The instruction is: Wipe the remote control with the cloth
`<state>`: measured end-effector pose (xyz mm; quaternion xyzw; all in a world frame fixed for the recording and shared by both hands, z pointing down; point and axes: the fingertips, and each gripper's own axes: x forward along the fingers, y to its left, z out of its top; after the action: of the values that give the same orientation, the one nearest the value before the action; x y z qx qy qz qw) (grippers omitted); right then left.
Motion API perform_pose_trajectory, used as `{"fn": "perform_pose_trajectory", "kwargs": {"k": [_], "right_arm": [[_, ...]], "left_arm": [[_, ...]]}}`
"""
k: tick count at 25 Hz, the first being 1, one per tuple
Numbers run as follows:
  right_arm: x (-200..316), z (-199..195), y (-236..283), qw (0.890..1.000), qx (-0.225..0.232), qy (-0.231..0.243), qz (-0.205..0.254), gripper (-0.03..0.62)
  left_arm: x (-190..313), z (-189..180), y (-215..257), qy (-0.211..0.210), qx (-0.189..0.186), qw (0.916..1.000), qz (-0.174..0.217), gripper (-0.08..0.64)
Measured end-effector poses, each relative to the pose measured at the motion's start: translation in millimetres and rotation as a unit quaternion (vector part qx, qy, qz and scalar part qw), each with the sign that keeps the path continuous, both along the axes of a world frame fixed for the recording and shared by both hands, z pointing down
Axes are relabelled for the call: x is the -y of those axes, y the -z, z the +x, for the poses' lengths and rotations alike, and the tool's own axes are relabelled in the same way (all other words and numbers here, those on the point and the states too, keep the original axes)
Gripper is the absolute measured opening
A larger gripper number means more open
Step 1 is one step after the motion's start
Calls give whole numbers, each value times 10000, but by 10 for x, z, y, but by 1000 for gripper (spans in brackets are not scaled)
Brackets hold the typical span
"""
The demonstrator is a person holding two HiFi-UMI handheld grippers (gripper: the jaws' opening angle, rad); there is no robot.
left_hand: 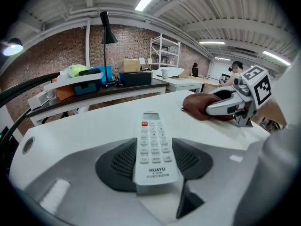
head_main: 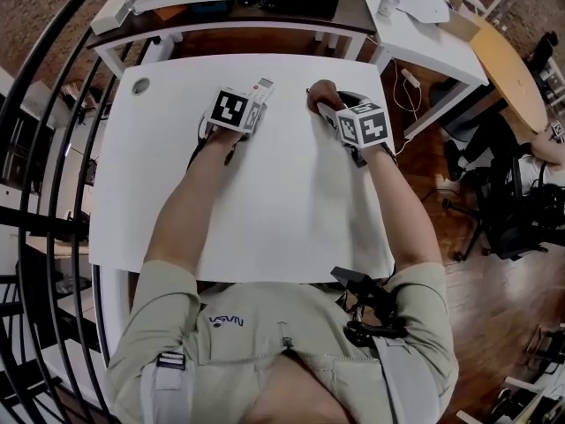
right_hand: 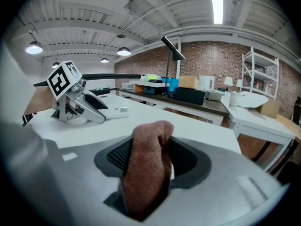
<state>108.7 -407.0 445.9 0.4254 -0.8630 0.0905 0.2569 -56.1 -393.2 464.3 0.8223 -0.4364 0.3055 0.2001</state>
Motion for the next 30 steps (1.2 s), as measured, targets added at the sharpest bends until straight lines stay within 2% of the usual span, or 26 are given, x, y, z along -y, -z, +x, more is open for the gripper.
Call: {"fn": "perform_pose_trajectory", "kwargs": {"k": [2,8,11,14,18,23,27,30], "right_arm": [[-15,5,-8,9999,-110,-17,-7,155],[-42,81,59,9991,-177,-295,267,115],[-136,81,299,9974,-38,-295,662,114],[-318,7,736,9910,95,-153,1326,114],[-579,-43,1406,9758,414,-210,2138,112],[-999,-106,2003,9542,614,-216,2919,112],[-1469,-221,2309,9370,469,-100,3461,112],[-1831,-366,2474,9258,334,35,3764,112]], "left_arm": [[39,-58,47,167,28,9996,231,242],[-12,-109,142,406,-120,9968,672,242],[-153,-65,271,319,-185,9925,1165,242],[-336,2,598,212,-199,9817,1884,242],[-588,78,1105,74,-218,9683,2488,242],[-930,144,1601,-94,-11,9433,3317,242],[-1285,252,1831,-254,241,9229,3835,242],[-1559,344,1827,-231,281,9139,4042,242]]}}
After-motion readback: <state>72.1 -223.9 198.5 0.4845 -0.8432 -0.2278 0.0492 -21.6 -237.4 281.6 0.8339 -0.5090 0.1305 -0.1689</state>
